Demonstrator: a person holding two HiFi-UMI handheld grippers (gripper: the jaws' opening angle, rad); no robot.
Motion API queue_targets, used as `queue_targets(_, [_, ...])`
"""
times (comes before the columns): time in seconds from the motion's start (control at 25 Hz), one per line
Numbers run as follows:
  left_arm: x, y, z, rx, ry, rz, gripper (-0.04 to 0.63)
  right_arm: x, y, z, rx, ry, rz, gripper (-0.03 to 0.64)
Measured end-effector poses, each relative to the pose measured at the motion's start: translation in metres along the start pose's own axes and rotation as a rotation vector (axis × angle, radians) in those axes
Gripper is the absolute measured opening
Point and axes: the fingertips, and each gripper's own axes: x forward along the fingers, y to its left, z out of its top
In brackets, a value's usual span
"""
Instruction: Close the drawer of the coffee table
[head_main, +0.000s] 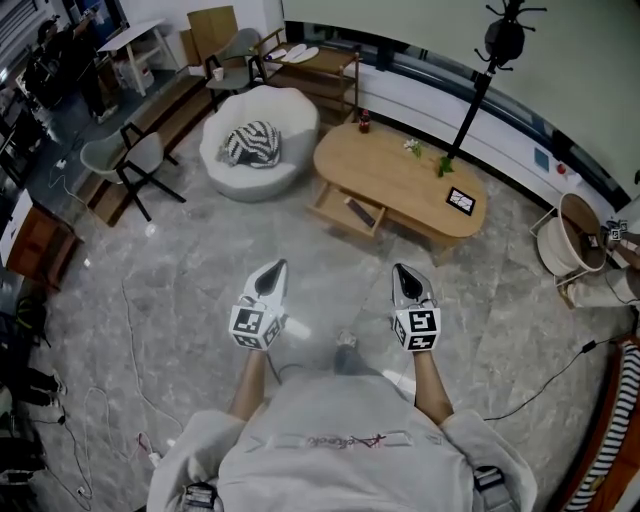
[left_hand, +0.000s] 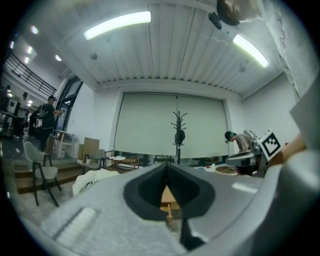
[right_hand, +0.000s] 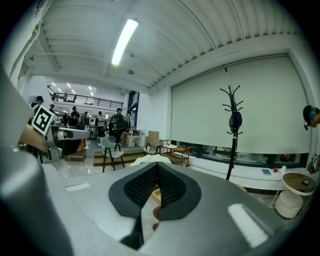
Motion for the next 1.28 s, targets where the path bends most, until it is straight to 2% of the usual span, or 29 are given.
queue_targets(0.32, [0.076,0.031,0.016,0.004,-0.008,-0.007,0.000,0.066,-0.043,0.018,0.006,-0.008,-0.007,0.003])
queue_targets(0.84, [0.195,0.073,0.019,0.006,-0.011,-0.008,0.000,0.170,-0.112,0.029,0.007,-0.007,-0.002,0.003])
queue_targets(1.28, [0.251,0.093,0.007,0.004,0.004,0.010,0.000,0.228,-0.143,0.021,0.013,0.014,0.031,0.003])
